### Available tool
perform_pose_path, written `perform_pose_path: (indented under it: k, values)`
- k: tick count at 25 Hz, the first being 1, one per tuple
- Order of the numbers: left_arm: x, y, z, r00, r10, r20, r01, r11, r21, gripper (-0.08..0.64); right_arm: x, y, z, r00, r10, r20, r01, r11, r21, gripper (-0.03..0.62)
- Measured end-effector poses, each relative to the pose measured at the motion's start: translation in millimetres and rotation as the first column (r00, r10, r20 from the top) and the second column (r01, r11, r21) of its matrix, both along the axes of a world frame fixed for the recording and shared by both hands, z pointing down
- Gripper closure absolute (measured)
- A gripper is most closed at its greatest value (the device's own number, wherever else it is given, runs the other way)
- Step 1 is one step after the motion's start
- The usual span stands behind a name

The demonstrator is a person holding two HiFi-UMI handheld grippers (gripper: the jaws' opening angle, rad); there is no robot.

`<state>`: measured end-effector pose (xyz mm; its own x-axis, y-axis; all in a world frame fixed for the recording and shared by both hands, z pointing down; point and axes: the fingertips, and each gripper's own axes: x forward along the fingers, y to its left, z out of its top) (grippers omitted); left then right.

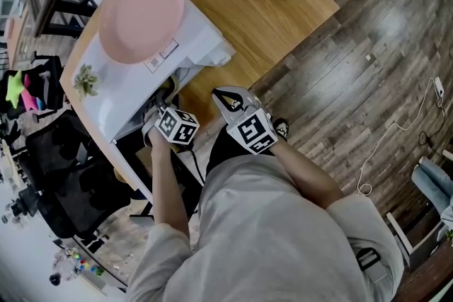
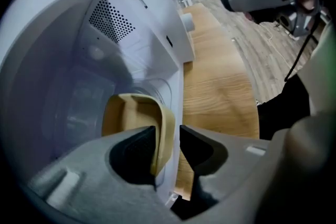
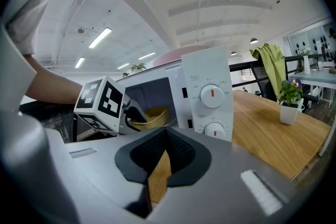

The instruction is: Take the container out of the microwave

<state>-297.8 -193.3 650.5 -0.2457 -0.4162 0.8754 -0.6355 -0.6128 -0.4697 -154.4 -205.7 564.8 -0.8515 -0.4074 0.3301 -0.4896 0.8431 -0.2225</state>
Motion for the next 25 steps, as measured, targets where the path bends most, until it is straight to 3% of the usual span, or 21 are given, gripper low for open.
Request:
perform_pose_path:
  k: [5, 8, 25]
  values:
    - [-3, -3, 3, 1.0, -0.001, 0.004, 0.001, 1.0, -0.008, 0.416, 3, -3, 1, 1.0, 0.012, -0.005, -0.012, 1.0, -0.001, 0.581]
    - [-3, -2, 2, 1.0, 0.001, 0.007, -0.001, 1.0, -0.006, 0.486, 3, -3, 2, 1.0, 0.017, -0.005, -0.017, 1.0, -0.004, 0.581]
    - [20, 7, -4, 0.999, 0.019, -0.035, -0.02, 0.999, -0.029, 0.546, 11, 5, -2, 1.0, 0.017, -0.005, -0.017, 1.0, 0.004, 0.581]
